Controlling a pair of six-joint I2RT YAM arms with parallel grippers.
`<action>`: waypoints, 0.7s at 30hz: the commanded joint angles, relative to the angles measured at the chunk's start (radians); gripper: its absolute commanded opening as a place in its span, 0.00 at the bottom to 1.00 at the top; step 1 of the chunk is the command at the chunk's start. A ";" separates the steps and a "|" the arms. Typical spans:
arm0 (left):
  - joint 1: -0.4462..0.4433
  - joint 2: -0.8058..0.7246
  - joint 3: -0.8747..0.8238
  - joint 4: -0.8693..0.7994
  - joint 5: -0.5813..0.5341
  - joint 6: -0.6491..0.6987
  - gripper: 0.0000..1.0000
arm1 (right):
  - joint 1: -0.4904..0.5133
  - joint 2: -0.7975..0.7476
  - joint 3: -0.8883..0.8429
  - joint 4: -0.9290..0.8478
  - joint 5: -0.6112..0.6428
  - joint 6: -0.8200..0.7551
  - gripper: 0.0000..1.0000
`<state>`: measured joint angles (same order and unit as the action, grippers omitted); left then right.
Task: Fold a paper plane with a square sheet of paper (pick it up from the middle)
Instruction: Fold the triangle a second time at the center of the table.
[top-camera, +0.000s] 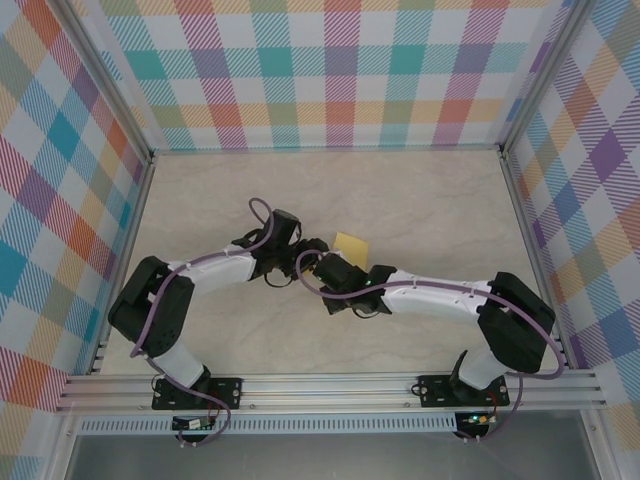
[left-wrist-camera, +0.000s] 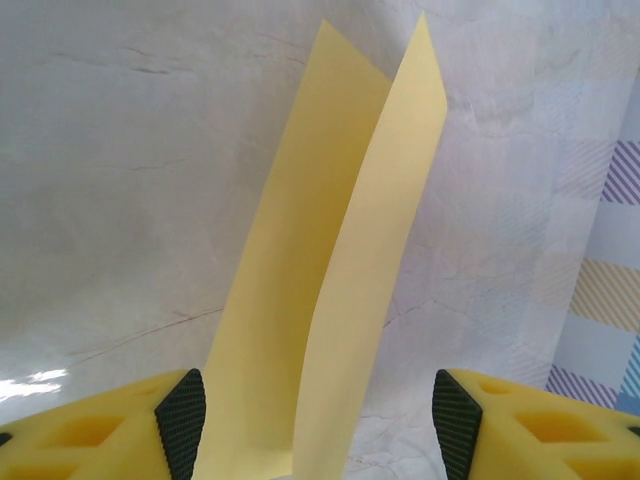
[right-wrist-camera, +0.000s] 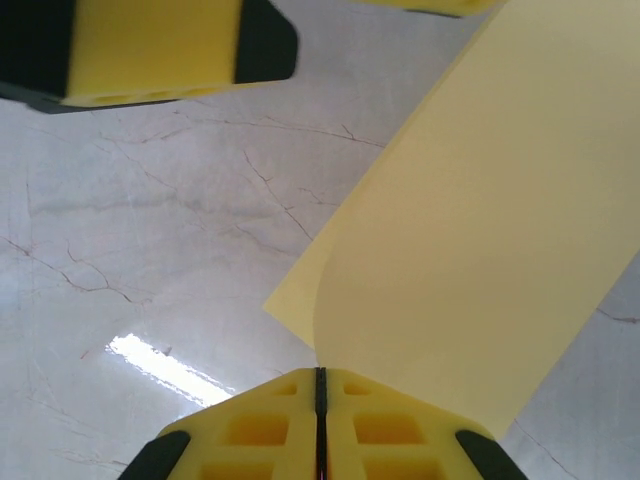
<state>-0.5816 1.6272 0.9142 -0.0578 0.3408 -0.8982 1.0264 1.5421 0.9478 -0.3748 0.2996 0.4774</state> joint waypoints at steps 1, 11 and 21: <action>0.008 -0.046 -0.041 -0.061 -0.058 -0.011 0.61 | -0.041 -0.040 -0.026 0.045 -0.146 -0.026 0.09; -0.034 -0.044 -0.107 0.011 -0.006 -0.037 0.22 | -0.227 -0.125 -0.143 0.145 -0.436 -0.025 0.09; -0.103 0.034 -0.063 0.034 0.044 -0.017 0.16 | -0.388 -0.133 -0.195 0.206 -0.673 -0.040 0.09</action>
<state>-0.6575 1.6352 0.8177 -0.0425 0.3508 -0.9302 0.6662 1.4166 0.7681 -0.2165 -0.2600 0.4545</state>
